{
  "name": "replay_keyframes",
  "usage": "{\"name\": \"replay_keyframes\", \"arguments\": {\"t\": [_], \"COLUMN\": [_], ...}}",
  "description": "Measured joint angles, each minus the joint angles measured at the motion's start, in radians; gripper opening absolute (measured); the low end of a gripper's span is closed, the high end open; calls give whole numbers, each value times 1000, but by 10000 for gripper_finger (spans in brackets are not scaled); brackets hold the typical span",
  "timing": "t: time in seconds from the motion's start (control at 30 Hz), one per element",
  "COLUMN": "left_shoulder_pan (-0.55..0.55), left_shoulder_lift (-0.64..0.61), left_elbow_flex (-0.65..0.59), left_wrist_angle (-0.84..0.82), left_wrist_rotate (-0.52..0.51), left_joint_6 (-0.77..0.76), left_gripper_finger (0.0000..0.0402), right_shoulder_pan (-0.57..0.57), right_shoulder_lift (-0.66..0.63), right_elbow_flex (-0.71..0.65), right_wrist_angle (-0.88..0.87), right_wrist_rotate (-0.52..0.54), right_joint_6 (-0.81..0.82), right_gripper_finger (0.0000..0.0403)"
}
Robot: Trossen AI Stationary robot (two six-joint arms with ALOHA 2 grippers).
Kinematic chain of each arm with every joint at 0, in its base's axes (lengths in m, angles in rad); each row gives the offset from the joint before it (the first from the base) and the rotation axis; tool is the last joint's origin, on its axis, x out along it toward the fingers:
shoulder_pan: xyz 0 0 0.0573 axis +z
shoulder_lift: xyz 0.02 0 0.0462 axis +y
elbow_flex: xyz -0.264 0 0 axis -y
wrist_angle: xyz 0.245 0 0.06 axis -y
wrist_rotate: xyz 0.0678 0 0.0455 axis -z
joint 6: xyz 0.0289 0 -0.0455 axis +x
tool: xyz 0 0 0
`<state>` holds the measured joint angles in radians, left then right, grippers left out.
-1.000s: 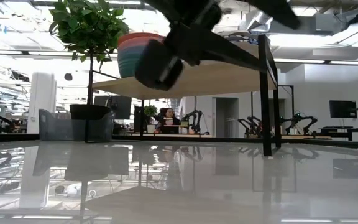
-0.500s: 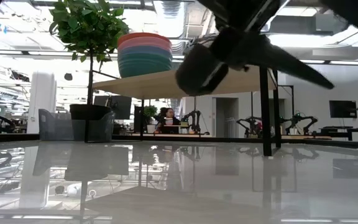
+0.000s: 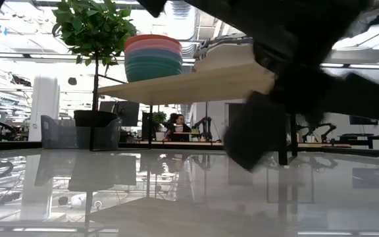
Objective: Place and stack bowls onto a shelf
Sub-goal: Stack the white patterned bowl on top of the other white patterned bowl on the shelf
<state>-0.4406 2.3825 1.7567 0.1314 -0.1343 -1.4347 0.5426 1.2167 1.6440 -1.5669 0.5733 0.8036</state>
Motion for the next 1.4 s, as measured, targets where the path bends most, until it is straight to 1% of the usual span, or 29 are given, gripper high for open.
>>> {"name": "replay_keyframes", "arguments": {"t": [0.17,0.27,0.37,0.53,0.6,0.77,0.97,1.07,1.17,1.4], "left_shoulder_pan": [2,2,2,7,12,16,13,11,11,13], "left_shoulder_lift": [12,12,12,12,12,12,-13,-52,-86,-200], "left_elbow_flex": [17,17,17,17,17,17,17,17,17,17], "left_wrist_angle": [-12,-16,-5,-10,-7,-7,18,-18,-88,-229], "left_wrist_rotate": [-1,-1,-6,-2,0,18,-1,-2,-5,-2], "left_joint_6": [19,10,-2,13,14,7,-64,-85,-84,-26], "left_gripper_finger": [183,166,126,31,9,4,1,0,0,0], "right_shoulder_pan": [0,0,0,0,0,0,0,0,0,0], "right_shoulder_lift": [0,0,0,0,0,0,0,0,-2,-2], "right_elbow_flex": [0,0,0,0,0,0,0,0,0,0], "right_wrist_angle": [0,0,0,-1,-1,-2,-3,-3,-4,-4], "right_wrist_rotate": [-5,-5,-7,-24,-25,-25,-26,-27,-27,-27], "right_joint_6": [-1,-2,-6,-27,-31,-51,-53,-52,-52,-56], "right_gripper_finger": [210,210,210,210,210,210,210,210,210,210]}}
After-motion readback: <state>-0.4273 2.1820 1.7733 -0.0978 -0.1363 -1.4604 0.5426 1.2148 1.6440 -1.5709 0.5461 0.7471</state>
